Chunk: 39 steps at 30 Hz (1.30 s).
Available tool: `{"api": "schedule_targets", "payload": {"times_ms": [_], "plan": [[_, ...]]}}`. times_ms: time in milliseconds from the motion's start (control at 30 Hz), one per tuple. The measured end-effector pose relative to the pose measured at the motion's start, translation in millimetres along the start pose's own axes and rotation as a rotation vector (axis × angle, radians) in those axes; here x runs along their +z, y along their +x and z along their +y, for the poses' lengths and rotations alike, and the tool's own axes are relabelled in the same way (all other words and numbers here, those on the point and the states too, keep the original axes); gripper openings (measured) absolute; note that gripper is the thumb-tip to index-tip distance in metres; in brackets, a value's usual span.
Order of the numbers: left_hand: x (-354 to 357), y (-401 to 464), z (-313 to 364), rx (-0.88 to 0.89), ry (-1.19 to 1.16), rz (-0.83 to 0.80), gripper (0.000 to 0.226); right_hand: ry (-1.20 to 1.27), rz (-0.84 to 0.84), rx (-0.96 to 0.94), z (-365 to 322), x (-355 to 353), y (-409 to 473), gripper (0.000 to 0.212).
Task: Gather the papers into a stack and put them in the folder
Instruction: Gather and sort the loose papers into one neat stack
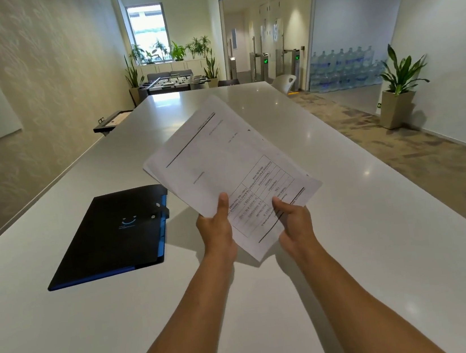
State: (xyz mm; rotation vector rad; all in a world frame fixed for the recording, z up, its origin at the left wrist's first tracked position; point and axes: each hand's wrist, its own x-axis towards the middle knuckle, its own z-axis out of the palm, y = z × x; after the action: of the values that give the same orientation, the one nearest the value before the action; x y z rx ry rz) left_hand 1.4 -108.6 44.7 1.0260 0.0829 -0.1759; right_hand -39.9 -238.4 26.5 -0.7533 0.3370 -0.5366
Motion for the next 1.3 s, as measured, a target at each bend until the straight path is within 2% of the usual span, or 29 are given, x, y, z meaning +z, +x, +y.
{"api": "schedule_targets", "payload": {"times_ms": [200, 333, 433, 533, 600, 667, 767, 933, 1000, 1167, 1300], "plan": [[-17, 3, 4, 0.012, -0.031, -0.086, 0.036, -0.194, -0.089, -0.096, -21, -13, 2, 0.035], [-38, 19, 31, 0.041, -0.035, 0.029, 0.048, -0.409, -0.085, -0.217, -51, -27, 10, 0.034], [-49, 36, 63, 0.184, 0.066, 0.060, 0.037, -0.530, -0.073, -0.291, -77, -34, 18, 0.029], [-53, 49, 95, 0.253, 0.314, -0.136, 0.041, -0.639, -0.123, -0.334, -99, -37, 25, 0.025], [-51, 54, 108, 0.222, 0.545, -0.306, 0.055, -0.693, -0.176, -0.343, -106, -37, 28, 0.025], [-46, 54, 112, 0.175, 0.716, -0.384, 0.063, -0.751, -0.232, -0.355, -107, -34, 29, 0.025], [-38, 49, 100, 0.281, 0.808, -0.323, 0.049, -0.766, -0.285, -0.398, -101, -28, 28, 0.028], [-39, 39, 75, 0.482, 0.663, -0.206, 0.045, -0.661, -0.267, -0.442, -88, -23, 22, 0.035], [-45, 34, 58, 0.472, 0.679, -0.165, 0.044, -0.697, -0.241, -0.417, -76, -30, 21, 0.039], [-70, 32, 26, 0.317, 0.623, -0.082, 0.046, -0.726, -0.151, -0.333, -54, -52, 19, 0.041], [-65, 40, 31, 0.339, 0.617, -0.083, 0.045, -0.727, -0.171, -0.382, -60, -49, 24, 0.045]]}}
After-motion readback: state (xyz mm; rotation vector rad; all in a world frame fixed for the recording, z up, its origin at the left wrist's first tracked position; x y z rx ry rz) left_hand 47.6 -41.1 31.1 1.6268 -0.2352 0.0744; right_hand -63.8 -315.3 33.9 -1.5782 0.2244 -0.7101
